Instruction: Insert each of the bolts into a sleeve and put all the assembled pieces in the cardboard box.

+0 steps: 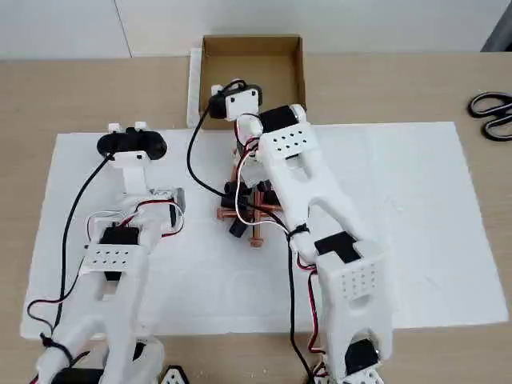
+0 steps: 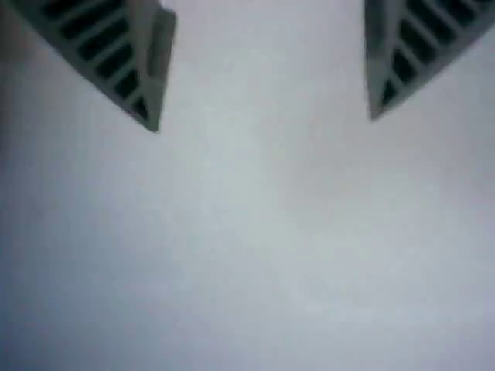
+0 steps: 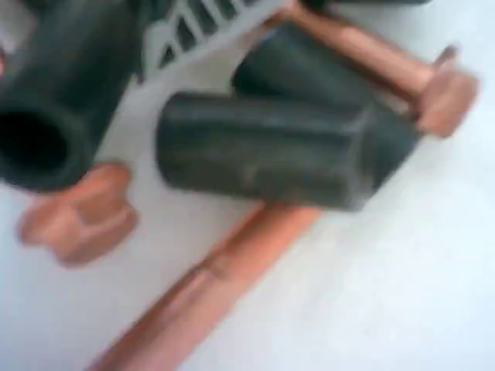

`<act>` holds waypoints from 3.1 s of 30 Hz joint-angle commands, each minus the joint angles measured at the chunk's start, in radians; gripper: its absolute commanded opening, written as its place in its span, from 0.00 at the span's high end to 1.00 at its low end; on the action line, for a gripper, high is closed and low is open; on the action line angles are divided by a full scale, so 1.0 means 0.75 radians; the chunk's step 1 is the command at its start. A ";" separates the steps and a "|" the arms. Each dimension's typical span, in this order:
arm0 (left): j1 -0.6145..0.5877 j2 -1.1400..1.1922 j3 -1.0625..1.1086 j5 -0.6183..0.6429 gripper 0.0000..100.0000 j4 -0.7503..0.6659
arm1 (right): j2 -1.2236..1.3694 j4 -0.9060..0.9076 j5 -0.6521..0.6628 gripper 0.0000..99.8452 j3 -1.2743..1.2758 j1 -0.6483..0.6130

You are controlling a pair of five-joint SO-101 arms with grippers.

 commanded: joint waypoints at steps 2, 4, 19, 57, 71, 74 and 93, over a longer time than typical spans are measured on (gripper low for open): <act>0.010 -0.053 -0.005 0.006 0.83 -0.027 | 0.009 -0.040 -0.016 0.81 -0.076 -0.007; 0.010 -0.053 -0.005 0.006 0.83 -0.029 | 0.013 -0.050 -0.018 0.81 -0.076 -0.007; 0.010 -0.049 -0.005 0.006 0.83 -0.029 | 0.056 -0.077 -0.020 0.81 -0.076 -0.024; 0.006 -0.047 0.015 0.006 0.83 -0.080 | 0.058 0.373 -0.008 0.94 -0.532 0.363; 0.006 -0.047 0.017 0.006 0.83 -0.080 | 0.060 0.328 0.057 0.94 -0.131 0.508; 0.004 -0.047 0.017 0.006 0.83 -0.082 | 0.060 0.251 0.057 0.94 -0.033 0.508; 0.002 -0.047 0.017 0.006 0.83 -0.080 | 0.060 0.161 0.055 0.87 0.035 0.508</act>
